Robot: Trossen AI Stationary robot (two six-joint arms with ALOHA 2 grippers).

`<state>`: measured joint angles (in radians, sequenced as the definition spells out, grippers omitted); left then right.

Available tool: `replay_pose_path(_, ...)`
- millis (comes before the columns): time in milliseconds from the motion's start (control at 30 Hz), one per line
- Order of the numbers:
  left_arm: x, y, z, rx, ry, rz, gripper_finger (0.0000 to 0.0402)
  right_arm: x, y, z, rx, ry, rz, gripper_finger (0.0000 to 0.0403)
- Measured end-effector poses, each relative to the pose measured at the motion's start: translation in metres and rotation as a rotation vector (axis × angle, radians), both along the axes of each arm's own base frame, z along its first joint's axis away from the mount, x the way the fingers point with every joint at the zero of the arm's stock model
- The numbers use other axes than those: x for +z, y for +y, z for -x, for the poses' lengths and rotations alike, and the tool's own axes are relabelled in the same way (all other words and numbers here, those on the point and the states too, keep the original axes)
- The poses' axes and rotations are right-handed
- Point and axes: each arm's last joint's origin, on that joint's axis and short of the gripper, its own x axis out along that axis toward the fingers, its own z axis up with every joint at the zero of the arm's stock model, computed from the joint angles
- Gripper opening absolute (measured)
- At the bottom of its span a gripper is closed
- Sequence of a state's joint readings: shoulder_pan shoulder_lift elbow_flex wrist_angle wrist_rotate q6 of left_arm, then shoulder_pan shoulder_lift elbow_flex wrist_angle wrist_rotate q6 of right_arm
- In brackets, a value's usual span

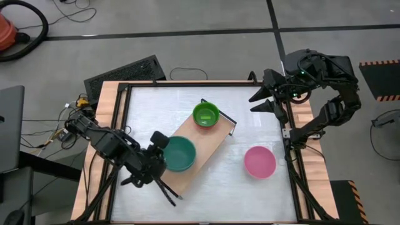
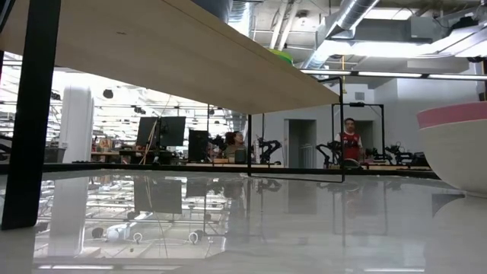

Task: Place and stack bowls onto a shelf
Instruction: Stack the green bowl onto the blue bowl on the shelf

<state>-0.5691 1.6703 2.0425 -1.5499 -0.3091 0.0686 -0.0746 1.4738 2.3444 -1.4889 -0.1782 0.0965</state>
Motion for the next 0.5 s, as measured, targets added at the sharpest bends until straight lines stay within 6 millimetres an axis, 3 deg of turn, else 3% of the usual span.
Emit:
replay_pose_path(167, 0.002, -0.006, 0.000, 0.154, -0.132, -0.041, 0.0014, 0.000, 0.000, 0.000, 0.000, 0.004, 0.000, 0.0198)
replay_pose_path(500, -0.022, -0.042, 0.015, 0.648, -0.498, 0.053, 0.0000, -0.004, 0.000, 0.003, 0.017, 0.054, 0.018, 0.0198)
